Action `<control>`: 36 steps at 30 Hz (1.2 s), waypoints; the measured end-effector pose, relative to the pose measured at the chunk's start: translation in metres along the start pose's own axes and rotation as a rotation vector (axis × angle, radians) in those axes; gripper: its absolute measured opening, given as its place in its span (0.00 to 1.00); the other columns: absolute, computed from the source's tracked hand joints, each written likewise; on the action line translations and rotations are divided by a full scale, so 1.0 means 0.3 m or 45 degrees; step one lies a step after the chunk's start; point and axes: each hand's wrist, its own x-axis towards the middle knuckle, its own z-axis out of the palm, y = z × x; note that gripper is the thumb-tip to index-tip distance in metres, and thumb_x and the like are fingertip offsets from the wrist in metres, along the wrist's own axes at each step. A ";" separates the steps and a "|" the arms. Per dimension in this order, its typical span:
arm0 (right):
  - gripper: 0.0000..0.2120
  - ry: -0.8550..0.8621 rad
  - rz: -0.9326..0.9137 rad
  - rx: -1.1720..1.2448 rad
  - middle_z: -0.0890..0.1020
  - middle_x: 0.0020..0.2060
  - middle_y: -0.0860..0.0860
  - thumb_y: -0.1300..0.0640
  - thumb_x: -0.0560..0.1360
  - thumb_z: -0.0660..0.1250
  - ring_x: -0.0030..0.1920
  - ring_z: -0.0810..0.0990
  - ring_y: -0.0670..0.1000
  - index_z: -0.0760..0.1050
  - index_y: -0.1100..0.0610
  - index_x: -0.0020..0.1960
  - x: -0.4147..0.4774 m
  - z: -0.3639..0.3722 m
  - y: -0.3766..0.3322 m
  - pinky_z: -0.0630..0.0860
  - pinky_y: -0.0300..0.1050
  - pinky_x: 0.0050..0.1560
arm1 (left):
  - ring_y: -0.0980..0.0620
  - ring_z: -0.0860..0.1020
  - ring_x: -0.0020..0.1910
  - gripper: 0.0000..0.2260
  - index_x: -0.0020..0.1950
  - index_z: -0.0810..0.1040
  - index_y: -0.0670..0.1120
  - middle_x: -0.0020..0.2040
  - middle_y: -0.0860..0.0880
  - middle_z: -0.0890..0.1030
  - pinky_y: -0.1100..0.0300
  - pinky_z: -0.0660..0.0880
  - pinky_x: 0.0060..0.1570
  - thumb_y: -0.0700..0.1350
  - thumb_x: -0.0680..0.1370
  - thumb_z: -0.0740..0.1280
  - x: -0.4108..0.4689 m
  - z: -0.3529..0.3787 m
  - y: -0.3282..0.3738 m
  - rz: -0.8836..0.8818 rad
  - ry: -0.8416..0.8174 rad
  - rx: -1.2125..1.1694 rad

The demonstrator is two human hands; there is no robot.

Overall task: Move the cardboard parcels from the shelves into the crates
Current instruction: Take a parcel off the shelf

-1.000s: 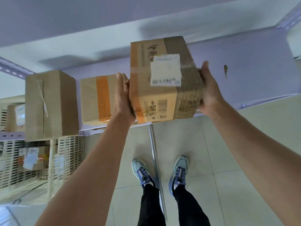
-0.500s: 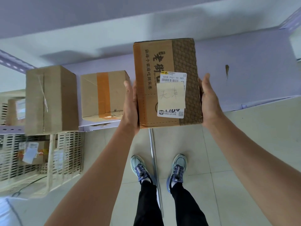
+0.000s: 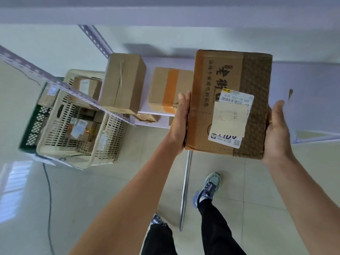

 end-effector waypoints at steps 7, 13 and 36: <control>0.30 -0.033 0.067 -0.126 0.87 0.64 0.50 0.27 0.81 0.50 0.62 0.87 0.54 0.83 0.39 0.66 -0.284 0.295 0.032 0.86 0.50 0.49 | 0.47 0.82 0.71 0.29 0.69 0.80 0.69 0.70 0.53 0.84 0.51 0.82 0.66 0.68 0.86 0.40 -0.353 -0.242 0.090 0.079 0.014 -0.080; 0.37 -0.210 0.094 -0.258 0.86 0.64 0.51 0.18 0.70 0.58 0.64 0.86 0.56 0.82 0.39 0.67 -0.547 0.653 0.153 0.84 0.61 0.60 | 0.44 0.80 0.73 0.29 0.74 0.78 0.63 0.74 0.48 0.82 0.40 0.74 0.75 0.66 0.87 0.42 -0.728 -0.566 0.148 0.231 0.154 -0.160; 0.32 -0.554 0.397 -0.384 0.86 0.65 0.50 0.24 0.80 0.50 0.65 0.85 0.55 0.81 0.39 0.68 -0.680 1.881 0.618 0.78 0.60 0.66 | 0.38 0.83 0.69 0.34 0.73 0.82 0.56 0.70 0.43 0.84 0.33 0.75 0.73 0.70 0.86 0.43 -1.158 -1.732 0.419 0.108 0.572 -0.245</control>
